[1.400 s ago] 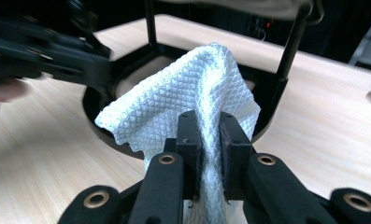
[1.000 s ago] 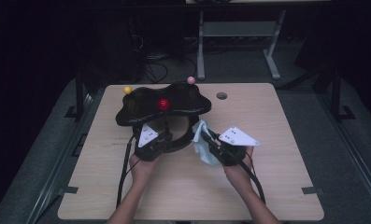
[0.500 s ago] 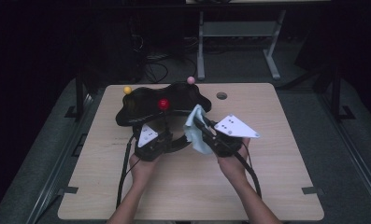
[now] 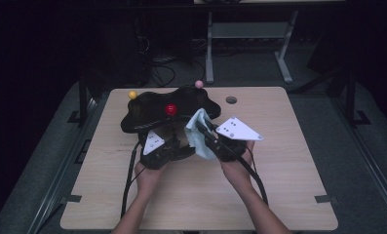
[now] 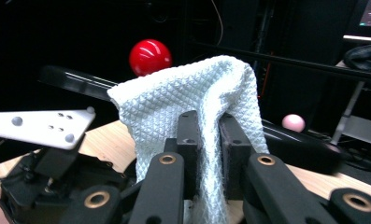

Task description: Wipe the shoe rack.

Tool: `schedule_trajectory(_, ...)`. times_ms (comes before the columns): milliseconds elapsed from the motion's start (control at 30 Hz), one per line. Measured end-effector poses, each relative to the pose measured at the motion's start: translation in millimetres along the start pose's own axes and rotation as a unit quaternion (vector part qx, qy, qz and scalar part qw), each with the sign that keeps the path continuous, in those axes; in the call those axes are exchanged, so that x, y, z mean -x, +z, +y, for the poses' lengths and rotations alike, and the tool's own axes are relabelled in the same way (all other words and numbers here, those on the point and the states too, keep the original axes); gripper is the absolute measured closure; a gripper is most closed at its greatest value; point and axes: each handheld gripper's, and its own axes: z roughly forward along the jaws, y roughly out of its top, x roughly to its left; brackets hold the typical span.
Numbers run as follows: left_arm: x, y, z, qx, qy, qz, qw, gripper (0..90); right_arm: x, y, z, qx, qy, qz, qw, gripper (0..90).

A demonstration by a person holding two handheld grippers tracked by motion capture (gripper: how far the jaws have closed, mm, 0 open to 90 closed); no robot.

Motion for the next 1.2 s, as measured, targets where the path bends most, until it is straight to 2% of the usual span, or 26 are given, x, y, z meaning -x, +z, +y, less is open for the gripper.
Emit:
schedule_trajectory(100, -0.2, -1.0, -1.1, 0.002, 0.000, 0.001, 1.0000, 76.2, -6.9, 6.0, 0.4, -0.003, -0.007, 0.007, 0.9999, 80.9)
schedule_trajectory(167, -0.5, -2.0, -1.6, 0.003, 0.000, -0.001, 1.0000, 76.2, -6.5, 4.8, -0.4, -0.003, -0.007, 0.010, 0.9999, 81.0)
schedule_trajectory(300, -0.6, -2.2, -1.8, 0.003, 0.000, -0.002, 1.0000, 76.2, 3.3, -6.8, -3.7, 0.000, -0.004, -0.003, 1.0000, 80.8)
schedule_trajectory(367, -0.4, -2.0, -2.0, 0.004, 0.000, -0.001, 1.0000, 76.2, 11.7, -13.3, -4.9, 0.001, 0.001, -0.013, 0.9999, 80.8)
schedule_trajectory(433, -0.4, -2.1, -2.0, 0.004, 0.000, -0.001, 1.0000, 76.2, 15.6, -14.9, -5.2, 0.000, 0.010, -0.014, 0.9999, 80.9)
schedule_trajectory(567, -1.2, -3.1, -2.1, 0.003, 0.001, -0.001, 1.0000, 76.2, 7.1, -8.7, -3.4, 0.003, 0.005, -0.005, 1.0000, 80.9)
schedule_trajectory(667, -2.2, -4.4, -2.5, 0.003, 0.001, -0.001, 1.0000, 76.2, 5.9, -8.8, -4.2, 0.003, 0.002, -0.002, 1.0000, 80.9)
schedule_trajectory(933, -1.8, -4.2, -3.0, 0.006, -0.001, 0.000, 1.0000, 76.2, 28.4, -18.7, -7.9, 0.001, 0.021, -0.027, 0.9994, 80.8)
schedule_trajectory(1000, -1.7, -4.4, -3.2, 0.006, -0.002, 0.000, 1.0000, 76.1, 26.2, -17.4, -7.8, 0.002, 0.020, -0.027, 0.9994, 80.9)
schedule_trajectory(1067, -2.3, -5.1, -3.4, 0.005, 0.001, 0.000, 1.0000, 76.2, 21.2, -16.6, -7.9, 0.003, 0.024, -0.015, 0.9996, 80.9)
schedule_trajectory(1133, -2.4, -5.9, -3.4, 0.003, 0.002, -0.001, 1.0000, 76.1, 16.7, -16.1, -8.4, 0.002, 0.014, -0.009, 0.9999, 80.9)
schedule_trajectory(1200, -2.3, -6.4, -3.4, 0.003, 0.001, -0.001, 1.0000, 76.1, 19.9, -17.2, -9.3, 0.004, 0.016, -0.010, 0.9998, 80.9)
